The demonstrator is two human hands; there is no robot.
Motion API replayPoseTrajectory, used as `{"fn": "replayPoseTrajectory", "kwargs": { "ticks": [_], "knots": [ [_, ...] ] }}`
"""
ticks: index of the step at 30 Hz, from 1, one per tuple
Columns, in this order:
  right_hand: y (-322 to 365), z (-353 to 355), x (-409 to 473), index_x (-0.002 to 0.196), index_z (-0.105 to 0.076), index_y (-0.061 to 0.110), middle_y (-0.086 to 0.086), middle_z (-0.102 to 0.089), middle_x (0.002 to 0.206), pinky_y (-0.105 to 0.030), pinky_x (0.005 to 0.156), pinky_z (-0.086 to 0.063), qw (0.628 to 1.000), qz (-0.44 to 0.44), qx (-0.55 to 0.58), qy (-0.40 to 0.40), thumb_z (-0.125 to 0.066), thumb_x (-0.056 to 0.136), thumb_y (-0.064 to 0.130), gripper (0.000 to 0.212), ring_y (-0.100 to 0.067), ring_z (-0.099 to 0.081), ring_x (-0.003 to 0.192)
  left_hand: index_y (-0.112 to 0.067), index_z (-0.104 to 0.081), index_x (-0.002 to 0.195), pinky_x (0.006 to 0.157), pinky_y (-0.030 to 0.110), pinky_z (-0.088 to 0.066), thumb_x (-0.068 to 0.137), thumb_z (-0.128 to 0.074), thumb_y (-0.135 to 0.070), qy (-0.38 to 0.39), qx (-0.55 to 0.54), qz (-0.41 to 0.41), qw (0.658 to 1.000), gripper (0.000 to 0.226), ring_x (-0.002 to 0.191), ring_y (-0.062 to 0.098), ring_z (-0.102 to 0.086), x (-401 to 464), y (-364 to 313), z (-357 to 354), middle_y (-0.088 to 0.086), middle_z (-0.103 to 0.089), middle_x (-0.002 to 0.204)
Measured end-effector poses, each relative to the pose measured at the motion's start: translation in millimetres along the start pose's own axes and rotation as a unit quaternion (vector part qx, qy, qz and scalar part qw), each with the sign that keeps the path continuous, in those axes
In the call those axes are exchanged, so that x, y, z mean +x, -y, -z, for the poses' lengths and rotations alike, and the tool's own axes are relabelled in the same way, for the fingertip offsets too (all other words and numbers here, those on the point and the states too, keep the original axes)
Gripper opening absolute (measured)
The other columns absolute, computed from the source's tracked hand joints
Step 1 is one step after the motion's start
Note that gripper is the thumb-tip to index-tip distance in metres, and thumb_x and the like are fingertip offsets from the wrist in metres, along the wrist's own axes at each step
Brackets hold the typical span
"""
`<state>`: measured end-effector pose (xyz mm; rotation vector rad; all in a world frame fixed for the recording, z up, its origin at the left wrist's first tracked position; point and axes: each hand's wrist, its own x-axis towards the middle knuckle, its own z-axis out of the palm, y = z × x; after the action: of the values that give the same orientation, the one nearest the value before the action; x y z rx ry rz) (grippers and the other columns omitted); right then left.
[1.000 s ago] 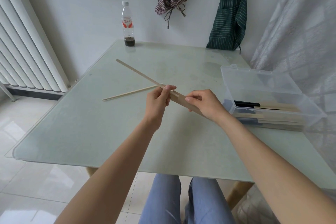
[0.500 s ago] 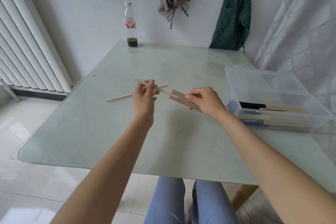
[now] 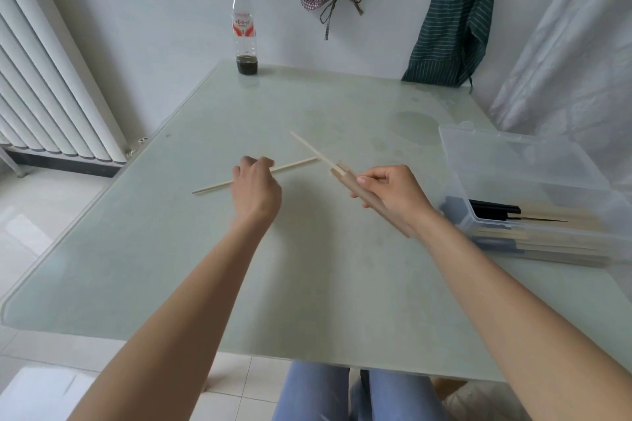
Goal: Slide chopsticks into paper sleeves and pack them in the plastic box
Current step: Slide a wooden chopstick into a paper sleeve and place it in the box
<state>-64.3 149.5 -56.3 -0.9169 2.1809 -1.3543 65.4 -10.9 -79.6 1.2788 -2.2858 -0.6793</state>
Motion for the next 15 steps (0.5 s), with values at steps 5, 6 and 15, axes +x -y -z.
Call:
{"fn": "replayPoseTrajectory", "kwargs": {
  "ticks": [5, 6, 15],
  "knots": [
    [-4, -2, 10, 0.079, -0.066, 0.013, -0.003, -0.070, 0.073, -0.021, 0.061, -0.053, 0.999, -0.028, 0.036, -0.007, -0.056, 0.092, 0.011, 0.017, -0.015, -0.063, 0.058, -0.004, -0.050, 0.120, 0.093, 0.035, -0.032, 0.086, -0.046, 0.001, 0.055, 0.264, -0.004, 0.963, 0.035, 0.119, 0.031, -0.036, 6, 2, -1, 0.013, -0.045, 0.125],
    [-4, -3, 12, 0.080, -0.067, 0.012, -0.003, -0.070, 0.073, -0.020, 0.059, -0.051, 0.999, -0.029, 0.034, -0.012, -0.056, 0.092, 0.012, 0.016, -0.012, -0.062, 0.055, -0.005, -0.051, 0.117, 0.092, 0.034, -0.033, 0.085, -0.048, 0.001, 0.058, 0.277, -0.010, 0.959, 0.033, 0.117, 0.031, -0.038, 6, 2, -2, 0.013, -0.045, 0.123],
    [-3, 0, 5, 0.090, -0.067, 0.008, -0.003, -0.070, 0.076, -0.032, 0.073, -0.051, 0.997, -0.035, 0.052, -0.040, -0.060, 0.086, 0.008, 0.008, -0.013, -0.061, 0.056, 0.009, -0.050, 0.117, 0.093, 0.035, -0.038, 0.088, -0.038, 0.008, 0.116, 0.253, -0.047, 0.959, 0.031, 0.114, 0.036, -0.045, -10, -6, 5, 0.022, -0.047, 0.121]
  ]
}}
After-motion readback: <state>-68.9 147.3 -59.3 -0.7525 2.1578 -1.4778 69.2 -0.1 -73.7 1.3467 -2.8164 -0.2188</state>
